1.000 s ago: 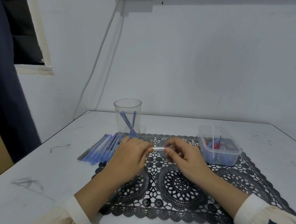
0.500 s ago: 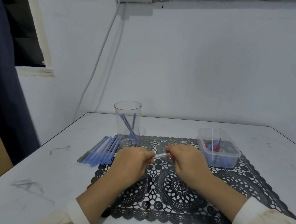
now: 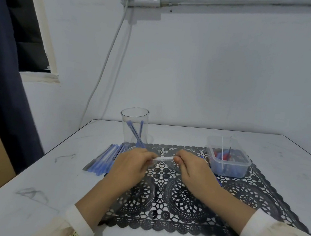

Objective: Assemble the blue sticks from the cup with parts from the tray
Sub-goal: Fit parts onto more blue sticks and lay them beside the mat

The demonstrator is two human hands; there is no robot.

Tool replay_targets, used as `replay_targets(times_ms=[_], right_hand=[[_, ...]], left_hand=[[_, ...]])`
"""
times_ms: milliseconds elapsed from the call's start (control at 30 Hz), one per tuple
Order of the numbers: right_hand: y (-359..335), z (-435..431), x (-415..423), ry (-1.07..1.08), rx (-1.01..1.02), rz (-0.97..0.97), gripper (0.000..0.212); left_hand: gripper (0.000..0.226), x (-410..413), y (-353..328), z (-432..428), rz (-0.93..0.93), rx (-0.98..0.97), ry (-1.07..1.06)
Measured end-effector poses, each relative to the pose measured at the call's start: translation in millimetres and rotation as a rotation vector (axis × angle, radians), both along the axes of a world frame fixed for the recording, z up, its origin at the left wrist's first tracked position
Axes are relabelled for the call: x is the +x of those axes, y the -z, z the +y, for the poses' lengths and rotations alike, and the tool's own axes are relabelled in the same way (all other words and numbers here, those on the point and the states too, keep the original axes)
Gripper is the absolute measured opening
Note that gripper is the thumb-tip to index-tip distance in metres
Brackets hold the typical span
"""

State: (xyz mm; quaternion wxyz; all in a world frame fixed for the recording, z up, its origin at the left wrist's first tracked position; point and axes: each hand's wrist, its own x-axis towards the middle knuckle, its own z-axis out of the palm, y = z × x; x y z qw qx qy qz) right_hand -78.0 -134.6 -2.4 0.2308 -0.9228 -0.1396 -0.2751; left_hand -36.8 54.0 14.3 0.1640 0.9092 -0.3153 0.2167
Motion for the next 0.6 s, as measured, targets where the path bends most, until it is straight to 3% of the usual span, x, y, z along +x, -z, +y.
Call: replay_targets(times_ms=[67, 167, 400, 500, 600], right_hand=[[1, 2, -3, -0.071, 0.072, 0.059, 0.02], [8, 7, -5, -0.135, 0.06, 0.182, 0.045], [22, 6, 0, -0.114, -0.273, 0.393, 0.086], [25, 6, 3, -0.105, -0.39, 0.468, 0.099], [23, 7, 3, -0.093, -0.42, 0.493, 0.101]], left_hand=[[0.03, 3, -1, 5, 0.005, 0.041, -0.027], [0.026, 8, -3, 17, -0.048, -0.026, -0.087], [0.018, 22, -14, 49, -0.415, -0.324, -0.106], [0.022, 31, -13, 57, -0.317, -0.557, -0.224], [0.025, 37, -8, 63, -0.086, -0.577, -0.406]])
